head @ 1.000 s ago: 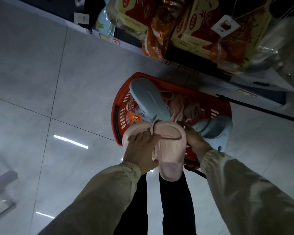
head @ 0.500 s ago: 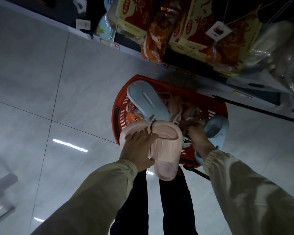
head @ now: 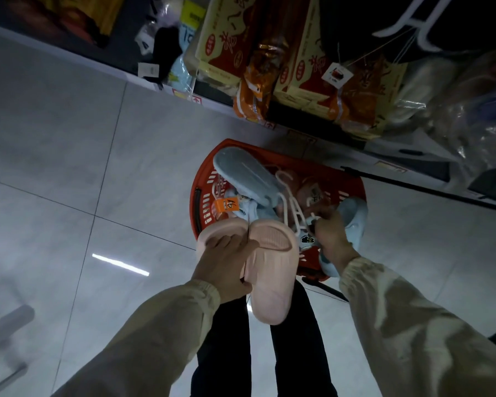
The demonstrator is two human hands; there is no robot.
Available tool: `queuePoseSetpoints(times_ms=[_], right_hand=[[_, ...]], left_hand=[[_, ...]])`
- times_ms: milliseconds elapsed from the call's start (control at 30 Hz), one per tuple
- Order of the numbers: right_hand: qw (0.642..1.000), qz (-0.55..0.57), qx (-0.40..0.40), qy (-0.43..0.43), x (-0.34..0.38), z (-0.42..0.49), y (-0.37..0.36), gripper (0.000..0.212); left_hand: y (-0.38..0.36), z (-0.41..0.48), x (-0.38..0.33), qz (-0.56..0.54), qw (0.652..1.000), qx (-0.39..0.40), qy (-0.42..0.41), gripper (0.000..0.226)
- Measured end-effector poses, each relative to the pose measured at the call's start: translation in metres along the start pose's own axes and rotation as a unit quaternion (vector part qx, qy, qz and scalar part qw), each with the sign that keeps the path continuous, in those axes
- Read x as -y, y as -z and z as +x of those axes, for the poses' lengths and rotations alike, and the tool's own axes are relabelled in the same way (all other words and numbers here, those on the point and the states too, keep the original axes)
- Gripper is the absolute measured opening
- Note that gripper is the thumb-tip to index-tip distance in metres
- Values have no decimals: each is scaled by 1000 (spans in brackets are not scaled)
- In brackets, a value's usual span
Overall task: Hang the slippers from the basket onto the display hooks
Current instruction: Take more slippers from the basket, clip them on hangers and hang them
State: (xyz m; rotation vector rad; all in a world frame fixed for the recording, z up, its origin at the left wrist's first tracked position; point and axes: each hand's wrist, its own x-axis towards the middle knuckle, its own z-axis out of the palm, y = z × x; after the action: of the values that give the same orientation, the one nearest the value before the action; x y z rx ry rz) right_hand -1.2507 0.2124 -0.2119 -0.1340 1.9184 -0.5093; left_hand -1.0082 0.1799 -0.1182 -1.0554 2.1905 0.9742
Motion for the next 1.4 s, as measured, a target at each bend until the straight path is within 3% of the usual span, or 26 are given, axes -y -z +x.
queuePoseSetpoints(times_ms=[233, 433, 567, 733, 867, 1000, 1233, 1400], right_hand=[[996, 59, -67, 25, 14, -42, 22, 43], [979, 89, -135, 128, 60, -93, 48, 37], [970, 134, -109, 173, 88, -136, 67, 24], [958, 157, -20, 240, 118, -207, 79, 32], [944, 154, 36, 288, 134, -261, 86, 44], [938, 100, 47, 327, 142, -307, 95, 47], [925, 10, -9, 380, 176, -381, 125, 39], [878, -31, -75, 471, 198, -434, 143, 25]], left_hand=[[31, -22, -18, -3, 1000, -17, -1, 76], [61, -34, -30, -3, 998, -55, 5, 81], [81, -43, -38, 34, 995, -90, 7, 88], [120, -65, -59, 26, 994, -105, 17, 85], [158, -88, -77, 16, 992, -128, 1, 76], [206, -121, -103, 25, 988, -152, -17, 41], [281, -183, -147, 68, 963, -255, -59, 64], [329, -228, -178, 108, 947, -300, -50, 63]])
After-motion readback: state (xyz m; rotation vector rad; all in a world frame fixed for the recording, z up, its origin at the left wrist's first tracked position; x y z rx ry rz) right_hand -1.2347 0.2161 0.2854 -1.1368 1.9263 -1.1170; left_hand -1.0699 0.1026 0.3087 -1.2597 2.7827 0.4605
